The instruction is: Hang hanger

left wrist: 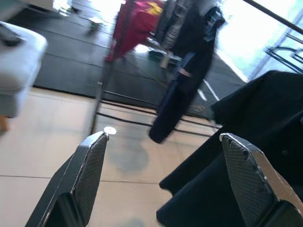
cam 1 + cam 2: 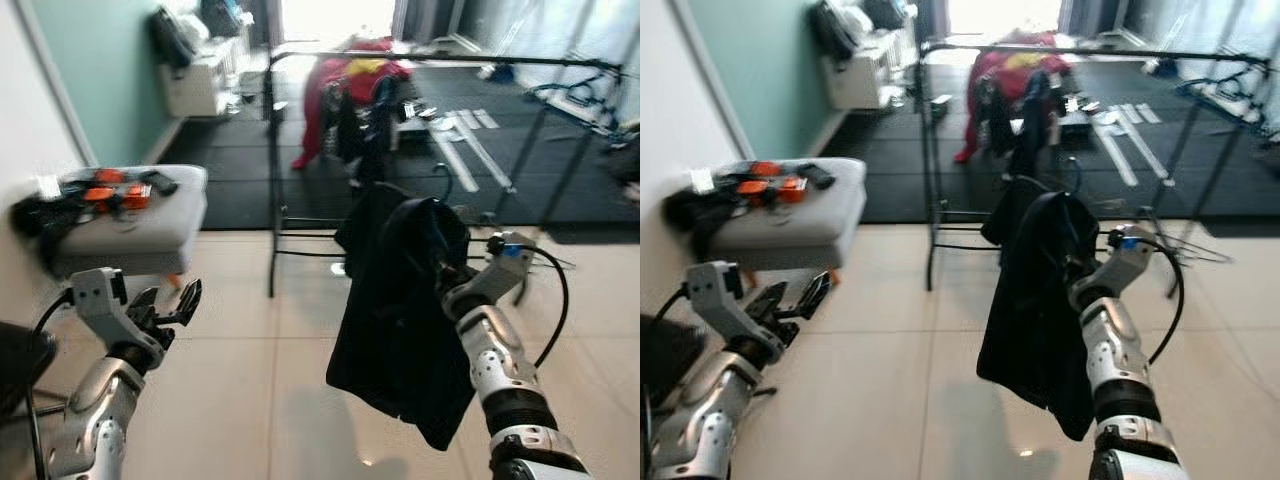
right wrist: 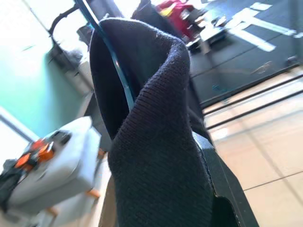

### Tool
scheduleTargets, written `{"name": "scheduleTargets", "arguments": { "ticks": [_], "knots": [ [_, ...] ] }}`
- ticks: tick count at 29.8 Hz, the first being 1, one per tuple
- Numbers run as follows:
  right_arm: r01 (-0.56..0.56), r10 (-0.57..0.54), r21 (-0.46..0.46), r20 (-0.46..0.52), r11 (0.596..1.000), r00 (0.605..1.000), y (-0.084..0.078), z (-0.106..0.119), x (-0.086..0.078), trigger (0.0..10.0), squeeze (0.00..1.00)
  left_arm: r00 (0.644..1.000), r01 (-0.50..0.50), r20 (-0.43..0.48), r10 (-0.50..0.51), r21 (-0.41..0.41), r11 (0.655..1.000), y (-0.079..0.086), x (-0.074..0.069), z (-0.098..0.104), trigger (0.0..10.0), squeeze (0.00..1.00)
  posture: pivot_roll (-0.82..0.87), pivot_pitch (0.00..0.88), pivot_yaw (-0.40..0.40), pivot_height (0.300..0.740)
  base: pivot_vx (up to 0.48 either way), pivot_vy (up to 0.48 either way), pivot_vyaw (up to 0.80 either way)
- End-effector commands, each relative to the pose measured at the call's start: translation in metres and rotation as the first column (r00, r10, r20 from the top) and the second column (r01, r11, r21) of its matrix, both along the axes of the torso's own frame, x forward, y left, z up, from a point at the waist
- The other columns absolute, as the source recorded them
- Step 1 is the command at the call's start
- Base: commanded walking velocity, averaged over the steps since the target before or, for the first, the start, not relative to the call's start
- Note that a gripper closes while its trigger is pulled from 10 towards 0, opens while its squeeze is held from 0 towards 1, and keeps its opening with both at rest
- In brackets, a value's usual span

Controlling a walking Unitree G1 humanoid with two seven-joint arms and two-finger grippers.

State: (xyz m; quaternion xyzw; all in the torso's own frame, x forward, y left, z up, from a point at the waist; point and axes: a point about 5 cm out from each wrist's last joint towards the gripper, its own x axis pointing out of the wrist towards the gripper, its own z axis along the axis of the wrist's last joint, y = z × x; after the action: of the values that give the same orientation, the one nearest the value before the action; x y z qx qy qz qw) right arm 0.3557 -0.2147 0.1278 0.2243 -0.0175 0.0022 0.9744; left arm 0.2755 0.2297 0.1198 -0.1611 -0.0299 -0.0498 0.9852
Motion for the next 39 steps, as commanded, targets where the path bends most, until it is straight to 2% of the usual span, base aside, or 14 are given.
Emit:
{"name": "scheduleTargets", "arguments": {
  "ticks": [1,5,16,28,39],
  "knots": [
    [0.01,-0.009,-0.002,0.049,1.0,0.999,0.0001,0.008,0.001,10.0,0.0,1.0,0.006,0.007,-0.006,0.01,1.0,0.0005,-0.0019,-0.0002,10.0,0.0,-0.09,0.038,0.015,0.74,0.345,0.0,-0.8],
    [0.02,-0.021,0.007,0.054,1.0,0.998,-0.0008,0.0082,0.0003,10.0,0.0,1.0,0.016,0.019,-0.017,0.021,1.0,-0.0002,-0.0033,0.0015,10.0,0.0,-0.09,0.039,0.017,0.74,0.48,0.0,-0.55],
    [0.031,-0.031,0.007,0.058,0.999,0.998,-0.0011,0.0087,0.0002,10.0,0.0,0.999,0.037,0.021,-0.038,0.038,0.999,-0.0022,-0.0033,0.0023,10.0,0.0,-0.09,0.043,0.02,0.74,0.48,0.0,0.0],
    [0.037,-0.038,0.028,0.059,0.999,0.998,-0.0017,0.0093,0.0007,10.0,0.0,0.998,0.05,0.023,-0.051,0.042,0.998,-0.0034,-0.0027,0.0023,10.0,0.0,-0.09,0.043,0.02,0.74,0.48,0.0,-0.8],
    [0.035,-0.037,0.034,0.065,0.999,0.997,-0.0025,0.0101,0.0007,10.0,0.0,1.0,0.014,0.019,-0.015,0.067,0.998,-0.0025,-0.0046,0.0023,10.0,0.0,-0.09,0.044,0.02,0.74,0.48,0.0,-0.8]
  ]
}}
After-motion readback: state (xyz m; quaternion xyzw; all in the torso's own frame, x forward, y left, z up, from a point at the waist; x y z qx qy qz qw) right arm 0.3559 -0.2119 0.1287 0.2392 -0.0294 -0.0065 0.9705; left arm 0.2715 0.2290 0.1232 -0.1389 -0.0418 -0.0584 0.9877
